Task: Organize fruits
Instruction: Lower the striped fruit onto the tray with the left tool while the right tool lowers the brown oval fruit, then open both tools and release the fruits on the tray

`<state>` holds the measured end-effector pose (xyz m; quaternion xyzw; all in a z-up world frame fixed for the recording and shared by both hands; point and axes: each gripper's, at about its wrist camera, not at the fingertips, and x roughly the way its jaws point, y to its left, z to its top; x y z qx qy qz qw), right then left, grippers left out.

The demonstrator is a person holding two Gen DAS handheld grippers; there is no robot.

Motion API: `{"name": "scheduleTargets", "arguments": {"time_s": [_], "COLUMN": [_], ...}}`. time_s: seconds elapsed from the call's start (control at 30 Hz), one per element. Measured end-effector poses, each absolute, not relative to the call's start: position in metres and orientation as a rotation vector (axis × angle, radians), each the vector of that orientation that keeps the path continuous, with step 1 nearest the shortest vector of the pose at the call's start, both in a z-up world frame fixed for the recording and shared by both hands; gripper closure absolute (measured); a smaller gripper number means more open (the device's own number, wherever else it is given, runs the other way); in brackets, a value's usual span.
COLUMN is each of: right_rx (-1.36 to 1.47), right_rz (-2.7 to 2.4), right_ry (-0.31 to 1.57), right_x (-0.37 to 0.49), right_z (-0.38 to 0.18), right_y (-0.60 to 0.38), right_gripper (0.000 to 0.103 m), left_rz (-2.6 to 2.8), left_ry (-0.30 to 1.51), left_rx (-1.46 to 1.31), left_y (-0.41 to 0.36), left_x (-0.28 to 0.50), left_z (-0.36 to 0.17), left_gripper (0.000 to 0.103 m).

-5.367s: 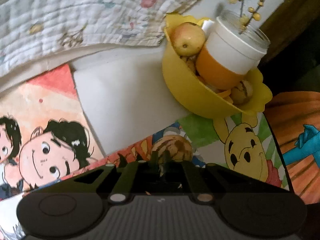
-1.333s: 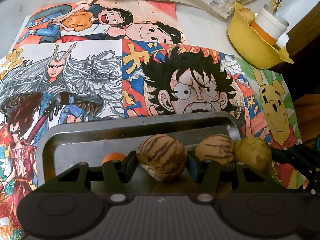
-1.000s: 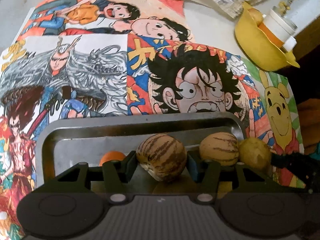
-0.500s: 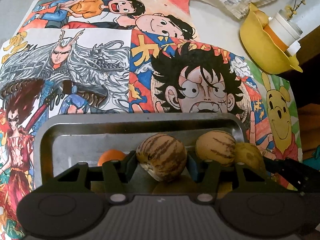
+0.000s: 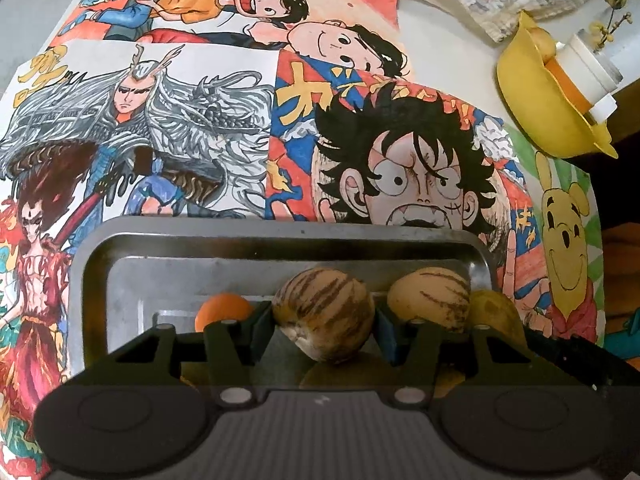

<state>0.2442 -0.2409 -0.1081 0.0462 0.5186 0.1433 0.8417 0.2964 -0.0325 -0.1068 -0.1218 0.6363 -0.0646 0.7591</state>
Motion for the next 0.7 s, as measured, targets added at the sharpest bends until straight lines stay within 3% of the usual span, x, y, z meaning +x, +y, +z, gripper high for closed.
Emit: {"name": "scheduleTargets", "arguments": {"time_s": [0.17,0.53,0.7], "right_rx": [0.090,0.086,0.095], "right_rz": [0.308,0.306,0.294], "right_ry": [1.090,1.068,1.060], "right_x": [0.241,0.235,0.232], "right_z": [-0.106,-0.100,-0.096], "right_y": [-0.241,-0.243,-0.244], "right_gripper": [0.041,0.028,0.021], "left_rz": [-0.137,-0.101,-0.070], "left_ry": [1.397,1.372,1.342], "left_rx": [-0.269,-0.275,-0.249], "left_y": [-0.032,-0.026,-0.022], "left_x": [0.294,0.284,0.276], "left_z": [-0.105,-0.094,-0.088], "left_gripper": [0.039,0.019,0.017]}}
